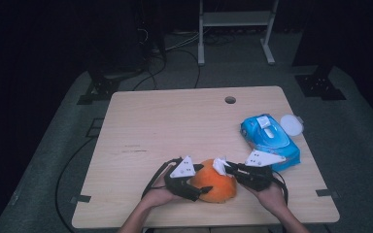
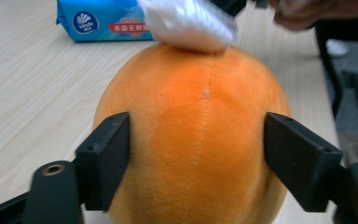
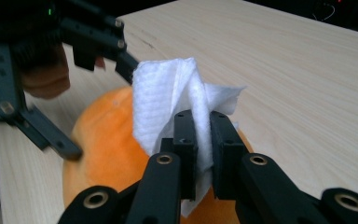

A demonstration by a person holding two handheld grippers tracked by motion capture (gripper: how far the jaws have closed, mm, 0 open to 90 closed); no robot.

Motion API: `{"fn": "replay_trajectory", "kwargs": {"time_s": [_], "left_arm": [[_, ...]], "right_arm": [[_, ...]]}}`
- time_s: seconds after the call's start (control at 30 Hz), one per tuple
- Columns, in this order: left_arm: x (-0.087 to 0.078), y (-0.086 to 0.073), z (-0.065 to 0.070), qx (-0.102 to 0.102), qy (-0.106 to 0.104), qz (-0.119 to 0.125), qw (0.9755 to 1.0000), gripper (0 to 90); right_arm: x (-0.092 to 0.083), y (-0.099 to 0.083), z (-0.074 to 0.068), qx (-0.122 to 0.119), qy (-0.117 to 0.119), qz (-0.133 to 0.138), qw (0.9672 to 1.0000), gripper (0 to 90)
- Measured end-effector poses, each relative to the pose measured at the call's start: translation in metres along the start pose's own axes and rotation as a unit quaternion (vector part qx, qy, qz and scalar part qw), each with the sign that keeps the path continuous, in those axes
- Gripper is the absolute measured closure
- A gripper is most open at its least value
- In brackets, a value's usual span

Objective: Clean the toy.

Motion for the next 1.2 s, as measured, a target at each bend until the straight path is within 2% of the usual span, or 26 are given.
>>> {"fn": "replay_trajectory", "kwargs": {"time_s": [0.07, 0.1, 0.17, 0.23, 0.3, 0.37, 0.43, 0.53, 0.57, 0.67, 0.73, 0.8, 0.83, 0.9, 1.0, 1.1, 1.2], "left_arm": [[-0.003, 0.002, -0.003, -0.028, -0.017, 0.018, 0.9993, 18.5], [-0.005, 0.003, -0.006, -0.051, -0.021, 0.021, 0.9983, 15.8], [-0.004, 0.0, -0.01, -0.077, -0.019, -0.004, 0.9968, 8.5], [0.0, -0.004, -0.011, -0.089, -0.024, -0.02, 0.9956, 5.9], [0.007, -0.006, -0.007, -0.104, -0.048, -0.028, 0.993, 5.9], [0.01, -0.006, -0.005, -0.099, -0.047, -0.031, 0.9935, 7.5], [0.009, -0.005, -0.004, -0.091, -0.04, -0.027, 0.9947, 21.0], [0.002, 0.001, -0.004, -0.07, -0.029, -0.003, 0.9971, 33.8], [0.0, 0.004, -0.005, -0.059, -0.017, 0.004, 0.9981, 35.9], [-0.005, 0.012, -0.007, -0.021, 0.024, 0.003, 0.9995, 37.5], [-0.006, 0.018, -0.007, 0.01, 0.06, -0.011, 0.9981, 37.2], [-0.004, 0.022, -0.006, 0.03, 0.089, -0.023, 0.9953, 36.4], [-0.003, 0.022, -0.006, 0.034, 0.097, -0.027, 0.9944, 36.1], [0.0, 0.02, -0.005, 0.031, 0.098, -0.029, 0.9943, 35.6], [0.003, 0.016, -0.004, 0.043, 0.099, -0.04, 0.9934, 34.7], [0.005, 0.011, -0.005, 0.034, 0.093, -0.042, 0.9942, 32.7], [0.005, 0.008, -0.008, 0.024, 0.087, -0.039, 0.9952, 30.5]], "right_arm": [[-0.001, -0.005, 0.0, -0.004, 0.0, -0.003, 1.0, 81.7], [-0.002, -0.006, 0.0, -0.006, 0.0, -0.003, 1.0, 81.7], [-0.007, -0.009, -0.002, -0.014, 0.001, -0.009, 0.9999, 81.7], [-0.011, -0.012, -0.002, -0.015, 0.003, -0.012, 0.9998, 81.7], [-0.014, -0.015, -0.003, -0.013, 0.005, -0.013, 0.9998, 81.6], [-0.016, -0.018, -0.002, -0.009, 0.007, -0.01, 0.9999, 81.7], [-0.016, -0.018, -0.002, -0.007, 0.007, -0.009, 0.9999, 81.6], [-0.017, -0.015, -0.002, -0.007, 0.005, -0.004, 1.0, 81.6], [-0.019, -0.012, -0.002, -0.012, 0.001, 0.001, 0.9999, 81.6], [-0.02, -0.005, -0.004, -0.023, -0.014, 0.012, 0.9996, 81.6], [-0.019, 0.001, -0.007, -0.027, -0.017, 0.023, 0.9992, 81.7], [-0.015, 0.008, -0.014, -0.042, -0.019, 0.029, 0.9985, 81.7], [-0.012, 0.01, -0.018, -0.049, -0.019, 0.03, 0.9982, 81.7], [-0.006, 0.015, -0.028, -0.059, -0.009, 0.034, 0.9976, 81.7], [0.002, 0.019, -0.038, -0.09, -0.007, 0.029, 0.9955, 81.6], [0.005, 0.016, -0.032, -0.107, -0.027, 0.018, 0.9937, 81.7], [0.004, 0.011, -0.022, -0.096, -0.034, 0.018, 0.9946, 81.7]]}}
Point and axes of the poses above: each handheld gripper's, and its own axes: x roughly forward along the jaws, y roughly out of its top, z roughly to its right, the point moved 5 cm from there along x, roughly forward along the jaws, and after that the axes turned 10 degrees about x, right-handed, at the moved point
